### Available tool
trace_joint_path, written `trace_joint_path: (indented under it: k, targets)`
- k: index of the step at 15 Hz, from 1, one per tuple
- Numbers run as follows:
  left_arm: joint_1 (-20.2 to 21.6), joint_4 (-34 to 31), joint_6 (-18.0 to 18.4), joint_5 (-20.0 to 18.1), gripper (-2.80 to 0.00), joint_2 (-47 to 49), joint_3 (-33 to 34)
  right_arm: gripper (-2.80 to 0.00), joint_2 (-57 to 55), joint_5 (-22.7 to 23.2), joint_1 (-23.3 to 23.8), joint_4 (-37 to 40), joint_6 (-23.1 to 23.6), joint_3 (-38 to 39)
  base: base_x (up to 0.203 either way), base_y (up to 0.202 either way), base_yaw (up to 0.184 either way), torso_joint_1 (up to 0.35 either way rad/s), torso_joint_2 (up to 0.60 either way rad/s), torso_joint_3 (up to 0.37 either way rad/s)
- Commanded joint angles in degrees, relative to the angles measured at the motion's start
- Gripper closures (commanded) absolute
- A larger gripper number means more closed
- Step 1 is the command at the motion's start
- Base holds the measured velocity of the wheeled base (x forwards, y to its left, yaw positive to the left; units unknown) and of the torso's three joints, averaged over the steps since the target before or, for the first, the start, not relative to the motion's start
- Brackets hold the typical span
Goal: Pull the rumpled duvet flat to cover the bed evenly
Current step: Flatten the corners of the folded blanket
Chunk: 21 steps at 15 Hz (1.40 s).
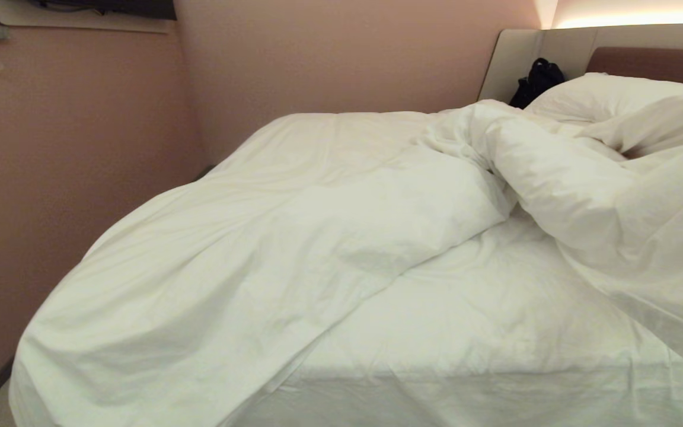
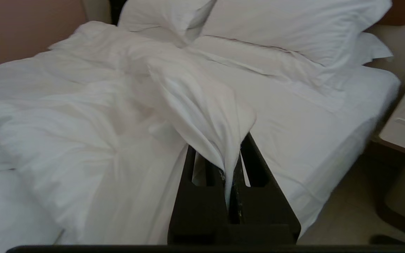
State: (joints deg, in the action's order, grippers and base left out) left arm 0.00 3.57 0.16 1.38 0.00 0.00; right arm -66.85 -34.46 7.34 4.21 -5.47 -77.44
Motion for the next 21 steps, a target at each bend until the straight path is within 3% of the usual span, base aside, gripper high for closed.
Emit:
trace_joint_path:
  k: [1, 8, 13, 17, 21]
  targets:
    - [0.0, 0.0, 0.0, 0.0, 0.0, 0.0, 0.0, 0.0, -2.1, -2.6, 1.3, 0.0, 0.1, -0.1, 0.0, 0.0, 0.0, 0.0, 0.0, 0.0]
    - [0.1, 0.0, 0.0, 0.0, 0.0, 0.0, 0.0, 0.0, -14.9, -2.5, 16.7, -0.6, -0.2, -5.4, 0.0, 0.0, 0.0, 0.0, 0.0, 0.0]
    - [0.0, 0.0, 0.0, 0.0, 0.0, 0.0, 0.0, 0.0, -19.6, 1.7, 26.9, -2.2, -0.3, -9.3, 0.0, 0.0, 0.0, 0.0, 0.0, 0.0]
    - [0.0, 0.0, 0.0, 0.0, 0.0, 0.0, 0.0, 0.0, -25.1, 2.3, 37.7, -2.2, -1.4, -15.4, 0.0, 0.0, 0.0, 0.0, 0.0, 0.0]
    - [0.0, 0.0, 0.0, 0.0, 0.0, 0.0, 0.0, 0.0, -29.1, 2.6, 40.4, -2.1, -3.4, -19.0, 0.0, 0.0, 0.0, 0.0, 0.0, 0.0]
